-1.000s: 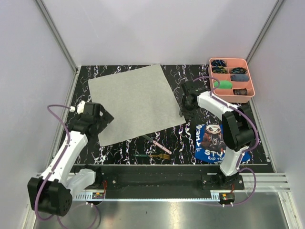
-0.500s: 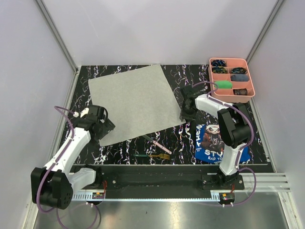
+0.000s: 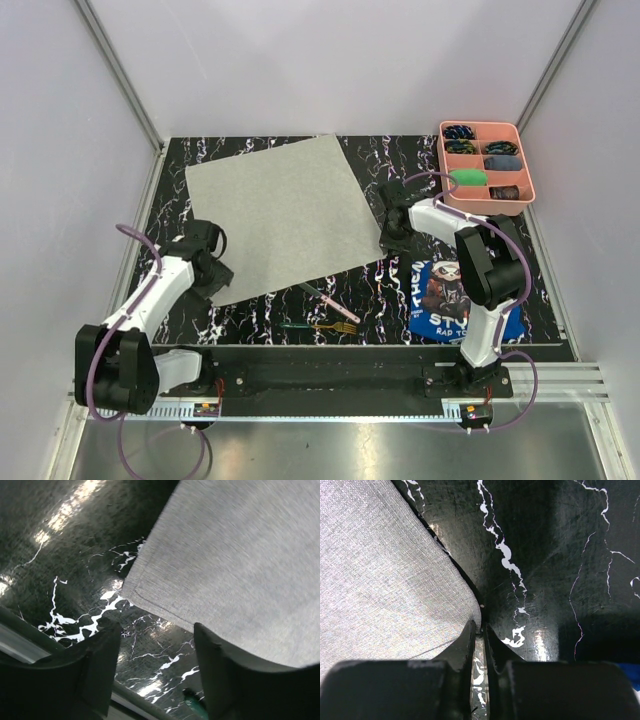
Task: Fold the napkin into a case and place the utensils inside
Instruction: Flatten out the crumpled napkin at the center of the board, then pick up the flattened napkin from the center of the board, then fold and flatten the napkin at the center of the board.
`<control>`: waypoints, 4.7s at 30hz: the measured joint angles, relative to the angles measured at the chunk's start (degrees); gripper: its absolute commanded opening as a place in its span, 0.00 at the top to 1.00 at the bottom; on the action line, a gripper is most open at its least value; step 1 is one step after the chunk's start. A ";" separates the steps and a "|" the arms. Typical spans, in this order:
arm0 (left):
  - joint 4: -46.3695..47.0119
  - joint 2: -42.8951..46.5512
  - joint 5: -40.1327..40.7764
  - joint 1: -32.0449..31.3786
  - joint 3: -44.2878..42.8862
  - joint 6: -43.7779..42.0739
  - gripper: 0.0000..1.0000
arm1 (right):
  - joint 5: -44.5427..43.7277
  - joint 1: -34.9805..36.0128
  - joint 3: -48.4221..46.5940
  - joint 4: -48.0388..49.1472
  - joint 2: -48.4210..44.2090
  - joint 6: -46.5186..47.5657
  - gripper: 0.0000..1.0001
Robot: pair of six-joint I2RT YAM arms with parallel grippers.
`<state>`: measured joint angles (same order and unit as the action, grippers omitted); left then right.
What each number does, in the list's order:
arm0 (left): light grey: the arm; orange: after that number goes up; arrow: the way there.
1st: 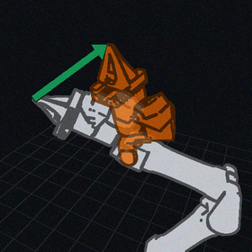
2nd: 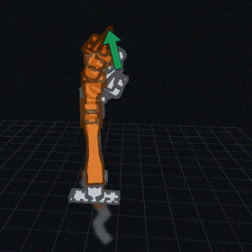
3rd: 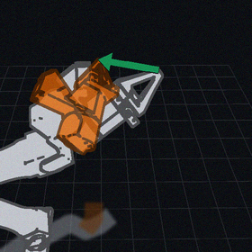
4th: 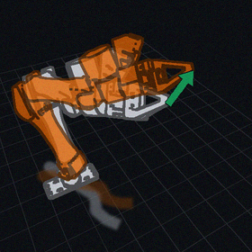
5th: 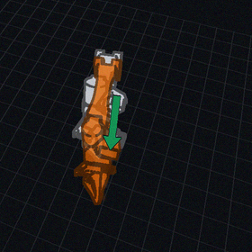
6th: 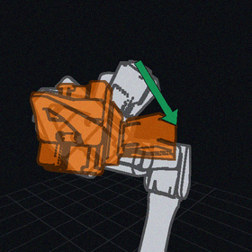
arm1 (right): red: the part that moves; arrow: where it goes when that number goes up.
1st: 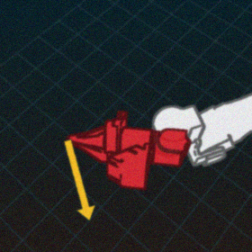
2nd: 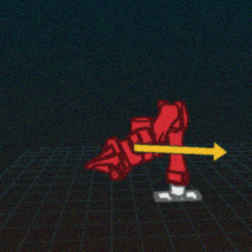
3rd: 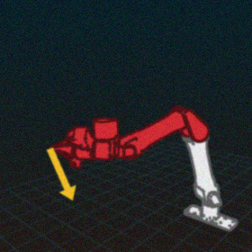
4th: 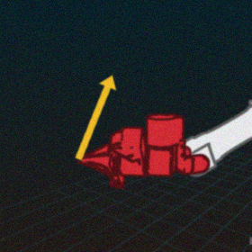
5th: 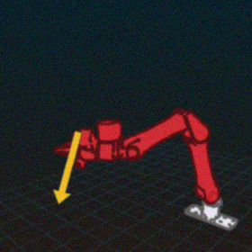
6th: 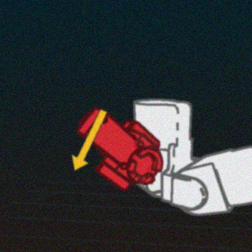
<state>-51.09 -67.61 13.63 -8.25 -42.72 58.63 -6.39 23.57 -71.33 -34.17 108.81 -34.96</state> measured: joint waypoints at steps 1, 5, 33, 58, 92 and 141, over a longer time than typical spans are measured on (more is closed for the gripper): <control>-0.07 -0.37 -0.09 0.66 0.04 0.44 0.46 | 0.00 0.00 0.00 0.04 -0.02 0.02 0.97; -0.09 -1.16 -0.20 2.47 0.33 1.49 0.39 | 0.00 0.00 0.13 0.22 -0.15 0.13 0.97; 5.33 -7.54 0.39 7.04 5.40 4.50 0.73 | 0.22 0.00 1.75 2.19 -1.18 0.61 1.00; 10.69 23.34 -0.31 9.51 -11.78 -14.97 1.00 | 11.61 0.37 -4.00 4.42 -24.33 10.36 1.00; 36.54 -25.64 -5.77 17.31 -47.17 -26.58 1.00 | 16.00 -5.81 -63.93 8.17 18.45 18.73 1.00; 24.61 -39.69 -10.91 20.74 -35.04 -27.80 1.00 | 27.71 -8.57 -33.64 16.09 19.85 13.81 1.00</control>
<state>-26.48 -107.31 2.72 12.49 -77.76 30.83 21.32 15.00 -104.97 -18.09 128.66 -21.15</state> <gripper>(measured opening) 0.012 0.101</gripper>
